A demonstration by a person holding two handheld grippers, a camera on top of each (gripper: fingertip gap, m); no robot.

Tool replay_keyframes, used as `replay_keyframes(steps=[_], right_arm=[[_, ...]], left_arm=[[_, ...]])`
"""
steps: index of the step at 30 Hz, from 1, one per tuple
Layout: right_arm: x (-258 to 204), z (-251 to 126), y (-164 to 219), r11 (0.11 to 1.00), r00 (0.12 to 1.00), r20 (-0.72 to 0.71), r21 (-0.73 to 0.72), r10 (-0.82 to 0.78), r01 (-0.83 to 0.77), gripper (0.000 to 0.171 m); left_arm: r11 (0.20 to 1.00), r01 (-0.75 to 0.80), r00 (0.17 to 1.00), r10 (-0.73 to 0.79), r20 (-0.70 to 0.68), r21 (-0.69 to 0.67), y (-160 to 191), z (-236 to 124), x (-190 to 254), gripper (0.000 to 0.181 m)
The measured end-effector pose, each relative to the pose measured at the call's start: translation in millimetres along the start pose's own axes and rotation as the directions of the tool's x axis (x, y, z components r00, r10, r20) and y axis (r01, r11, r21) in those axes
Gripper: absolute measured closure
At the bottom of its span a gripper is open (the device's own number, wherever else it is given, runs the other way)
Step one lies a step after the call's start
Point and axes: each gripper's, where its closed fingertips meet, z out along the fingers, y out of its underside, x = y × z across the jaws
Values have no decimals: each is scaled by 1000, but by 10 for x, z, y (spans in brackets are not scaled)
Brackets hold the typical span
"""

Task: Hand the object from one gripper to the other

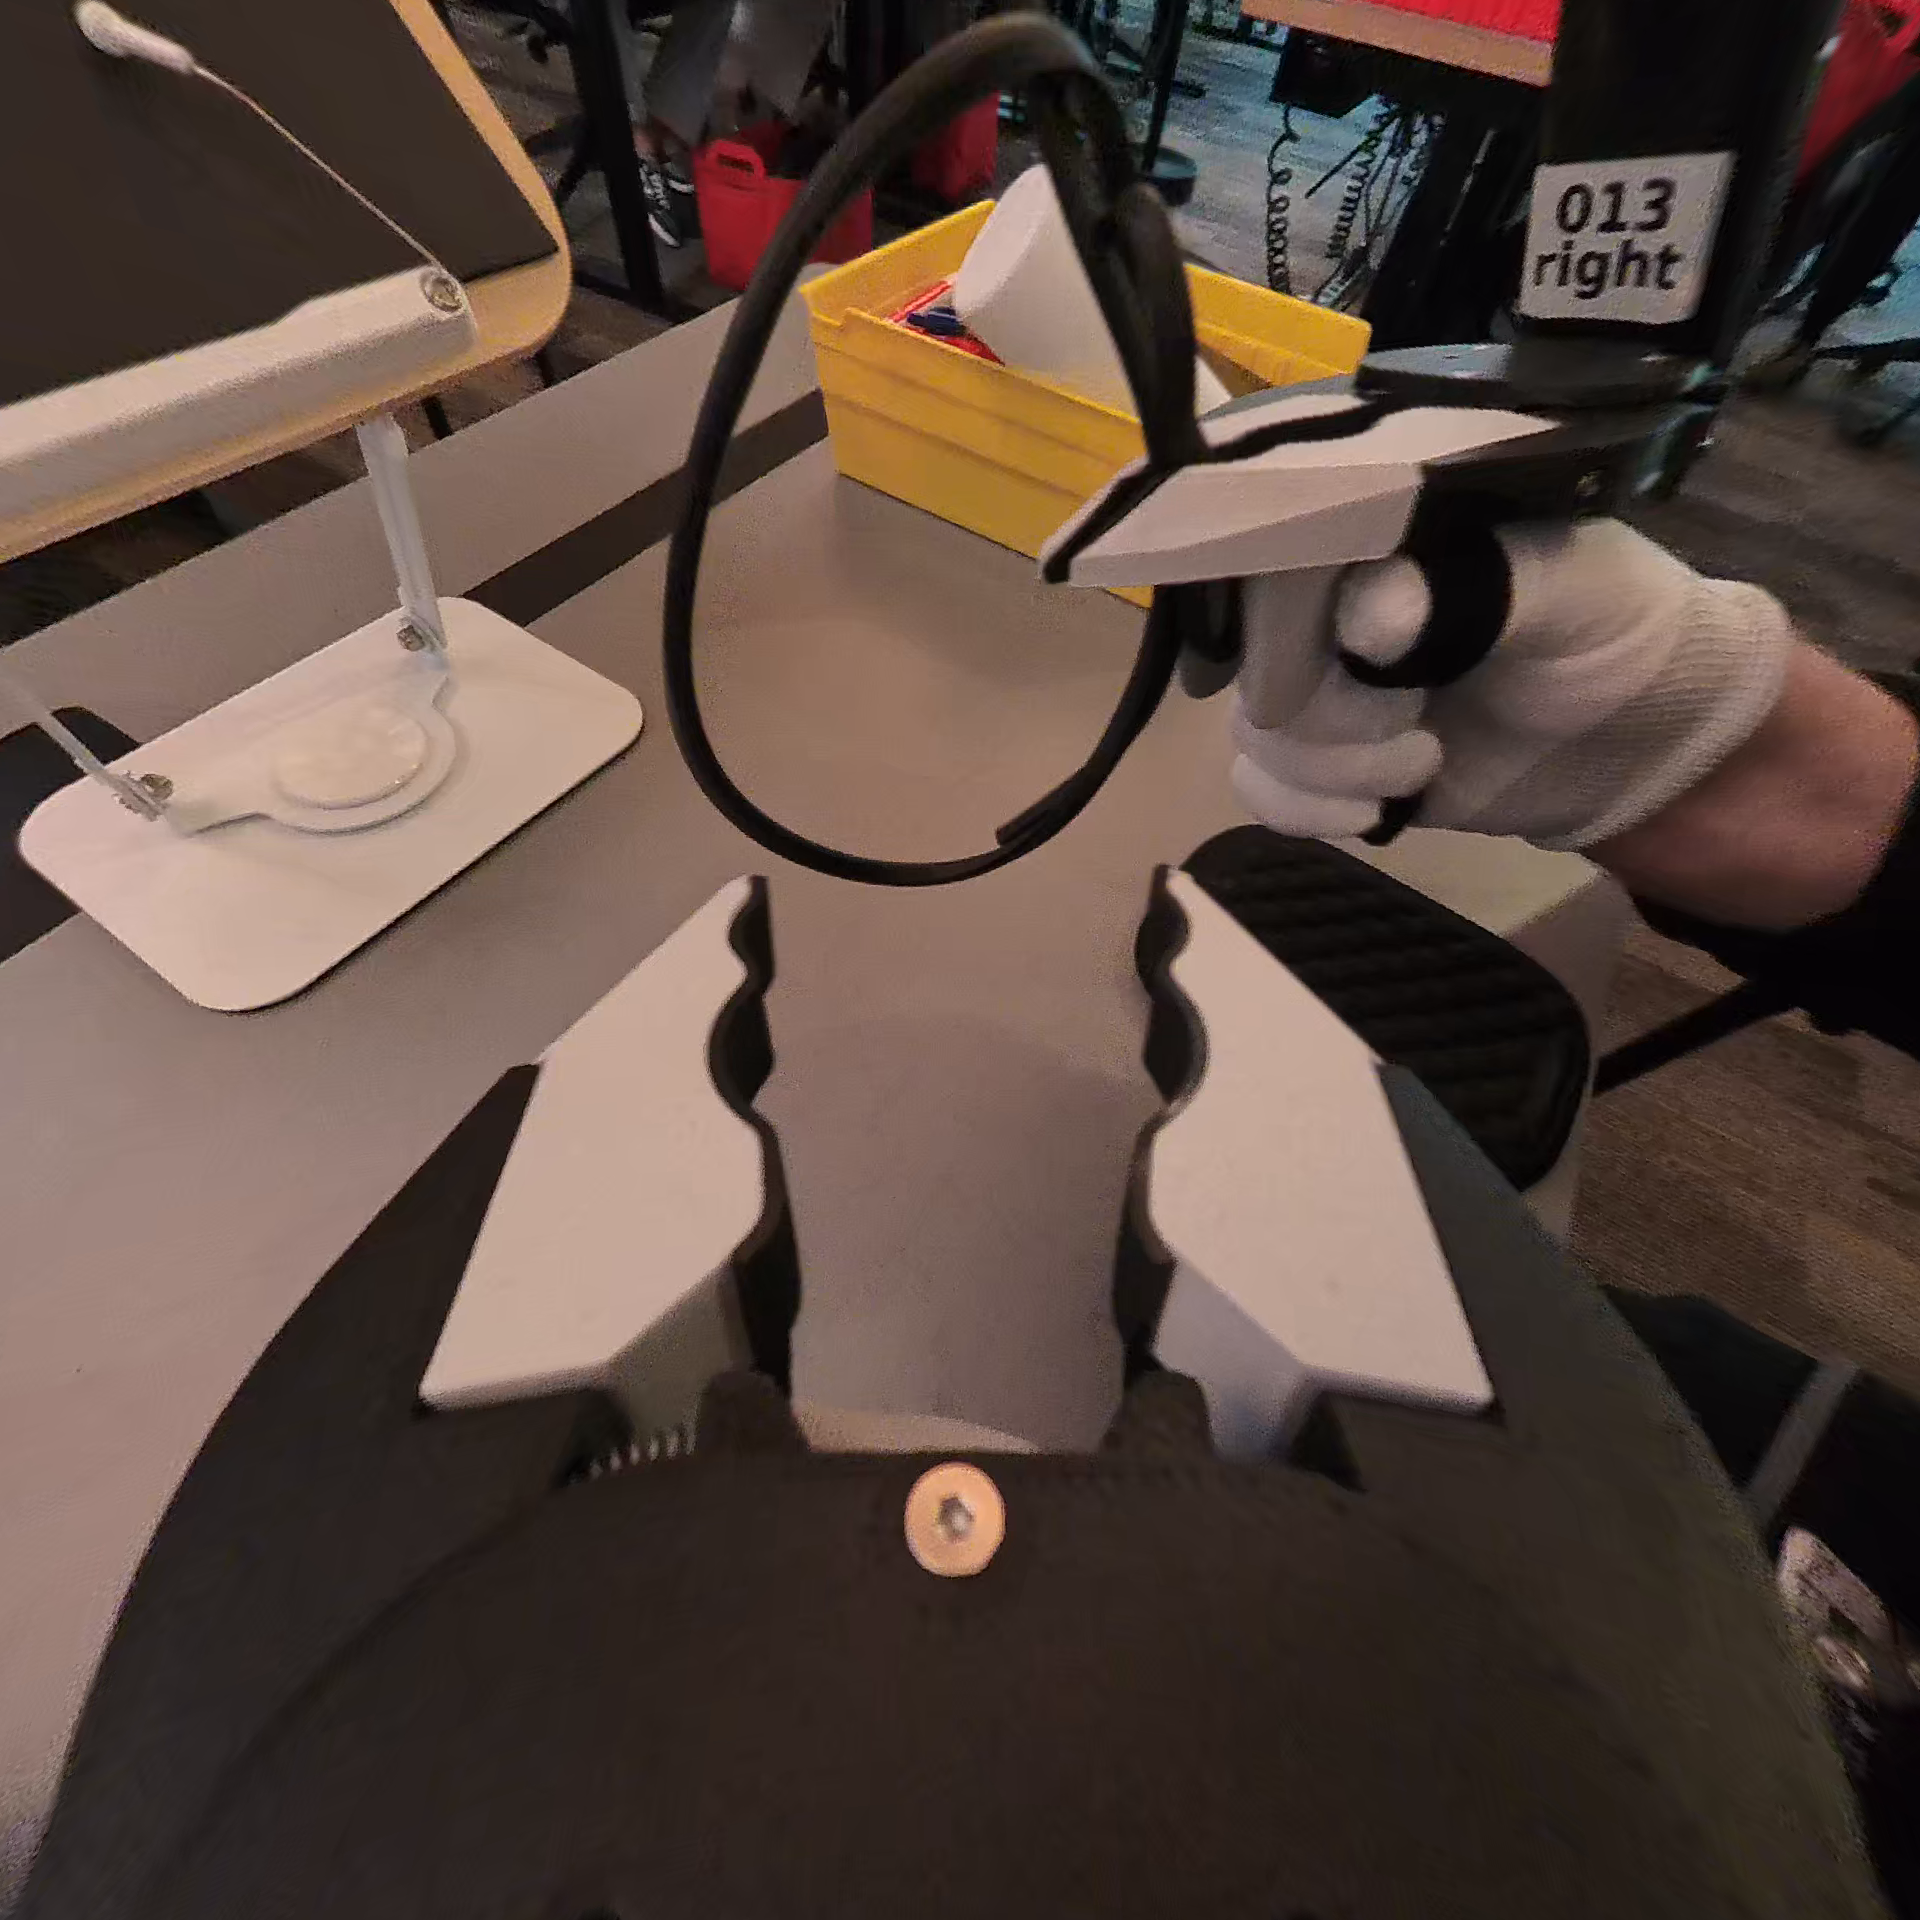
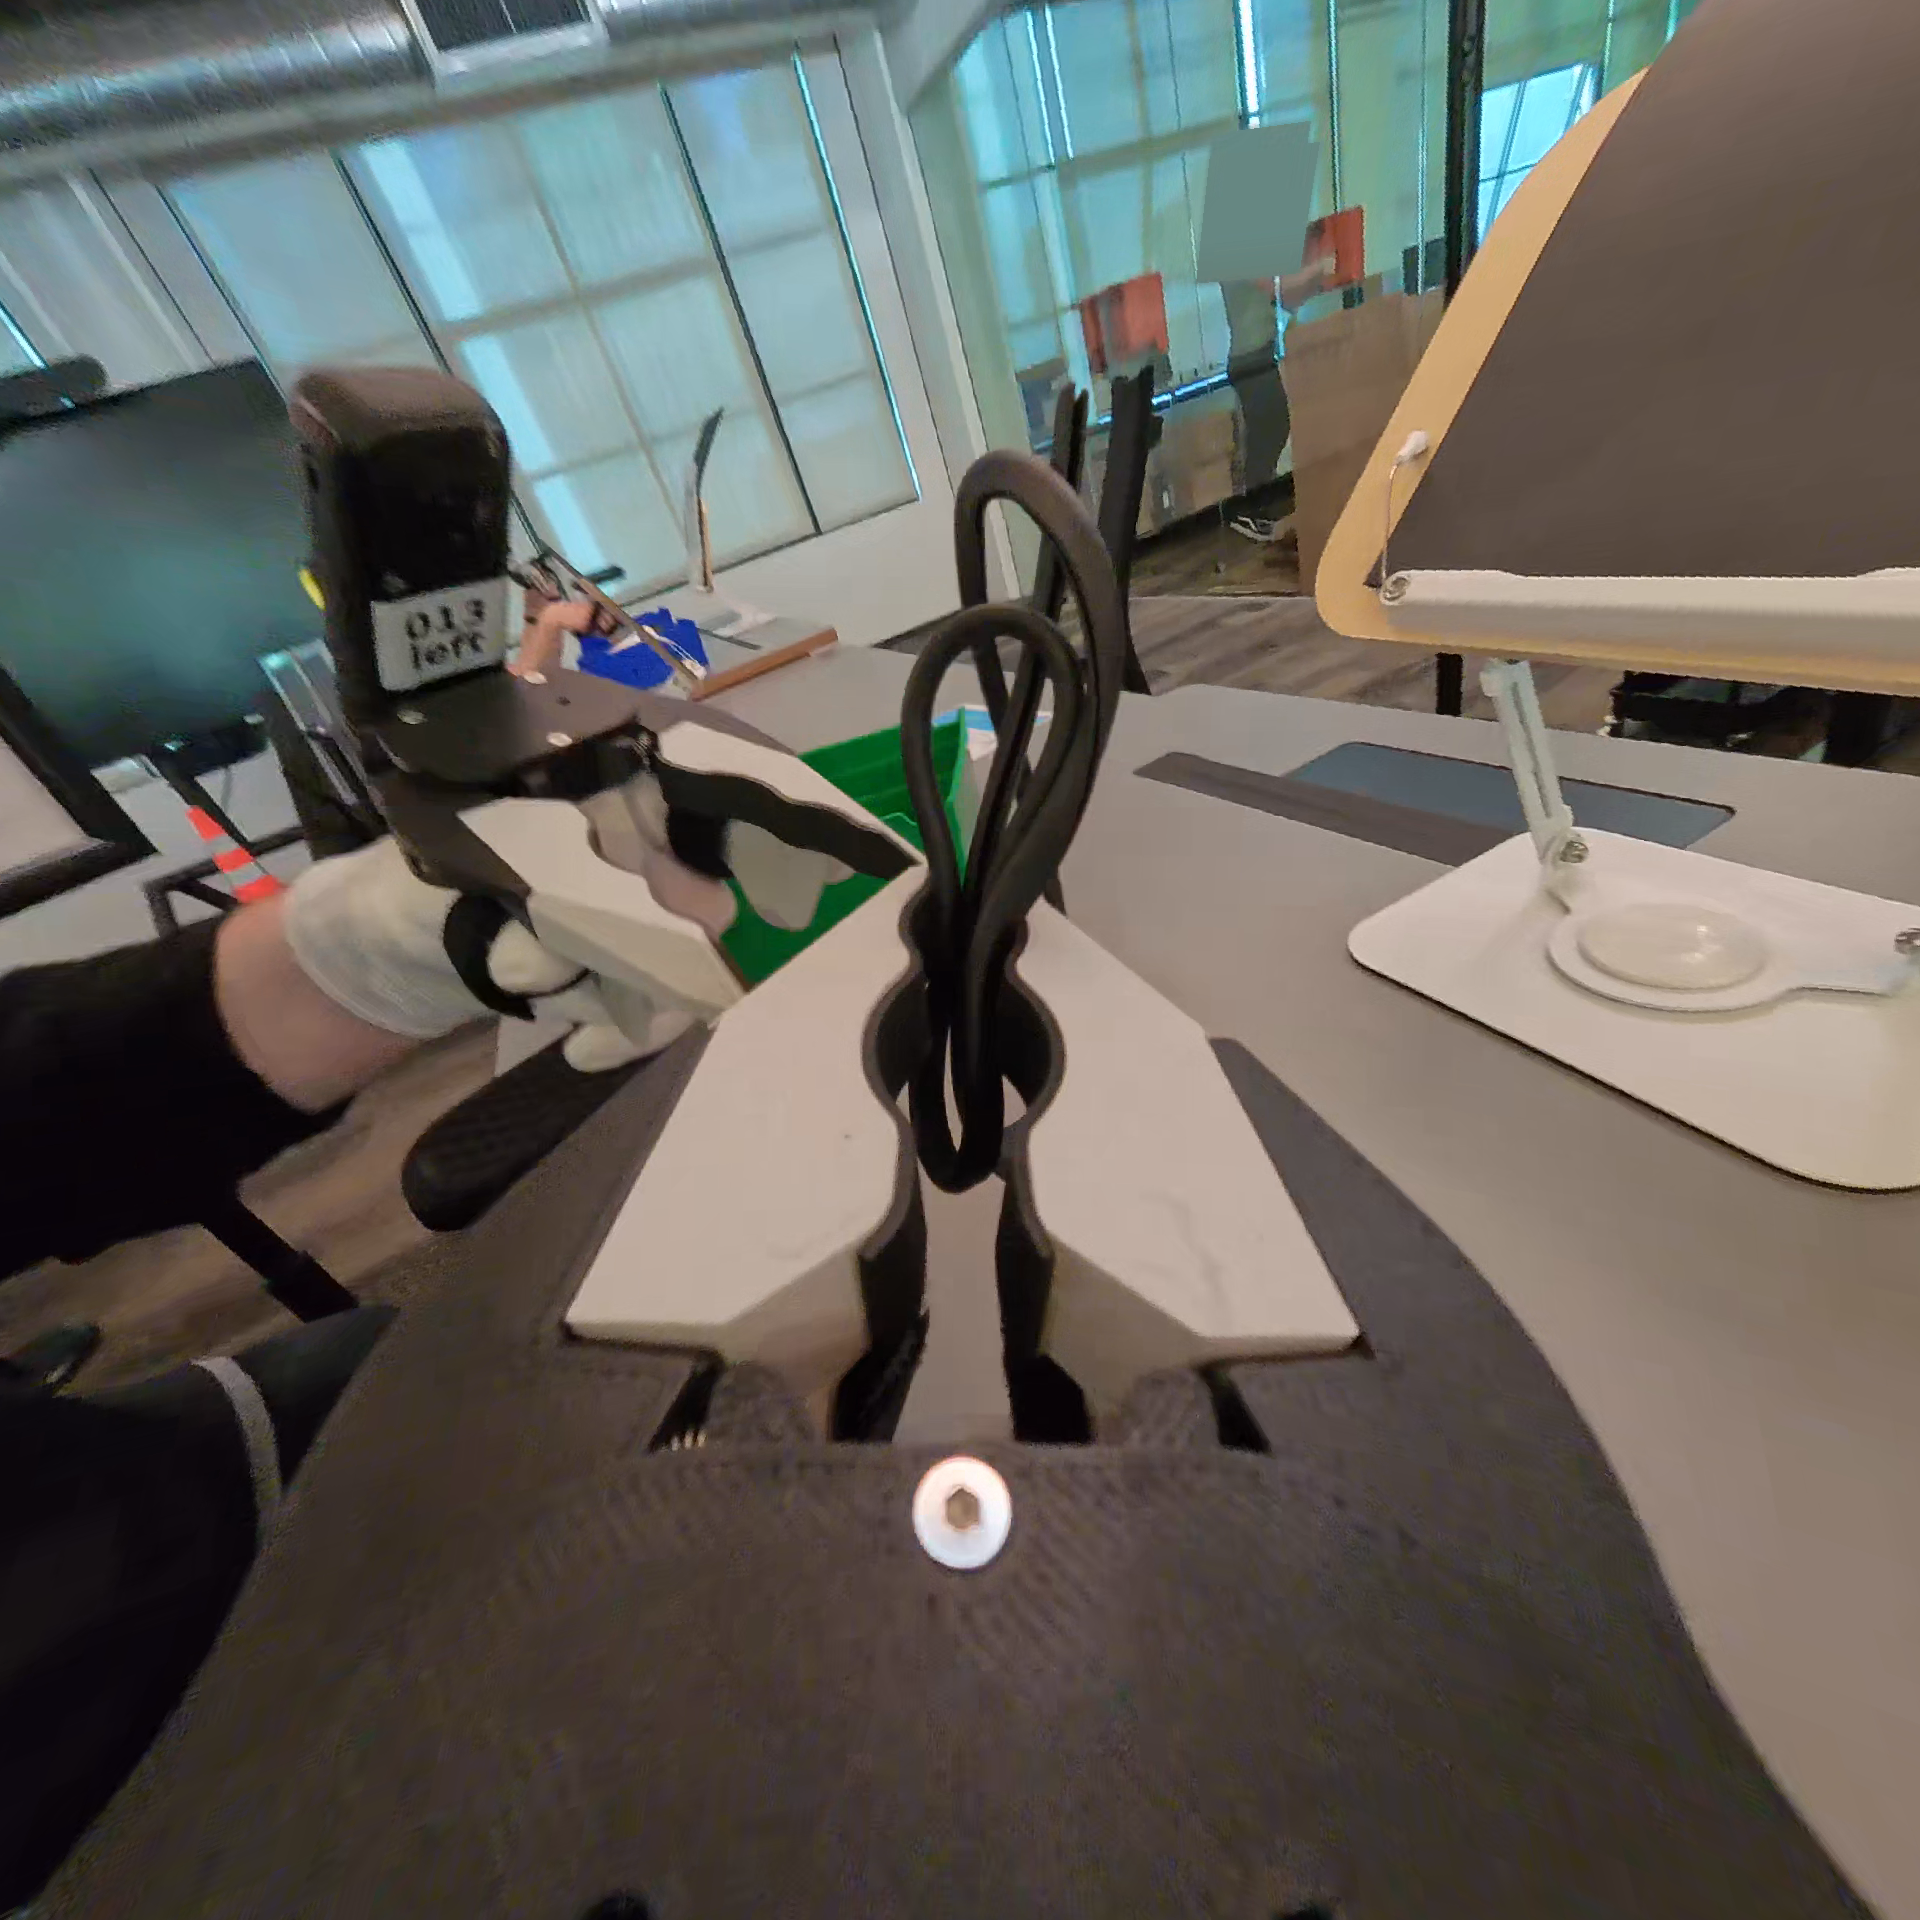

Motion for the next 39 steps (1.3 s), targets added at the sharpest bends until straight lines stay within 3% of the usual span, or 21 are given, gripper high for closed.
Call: replay_keyframes(steps=[2,6,13,22,26,30,37,39], right_arm=[[-36,7,-8,1000,1000,10,15,16,-16,169],[-116,42,-13,999,999,28,49,24,-25,170],[-214,70,28,997,994,105,66,41,-48,169],[-163,23,40,994,996,73,90,51,-58,169],[-151,54,59,994,997,45,87,63,-67,169],[-285,118,61,994,994,89,74,71,-78,169],[-718,307,124,990,956,265,29,125,-137,169],[-765,360,156,990,953,274,19,132,-142,169]], left_arm=[[1000,6,1000,-6,31,25,-37,72,-61,101],[993,68,997,-64,-40,101,-199,177,-18,88],[999,-24,998,27,-61,48,-141,380,94,63],[990,34,994,-47,96,136,-119,181,-34,72],[980,-22,988,-9,156,200,-121,-25,52,94],[982,-22,981,-15,195,186,-46,-154,-45,78],[959,225,968,-200,-150,174,59,-127,-19,46],[946,260,947,-211,-243,193,38,-179,58,51]])
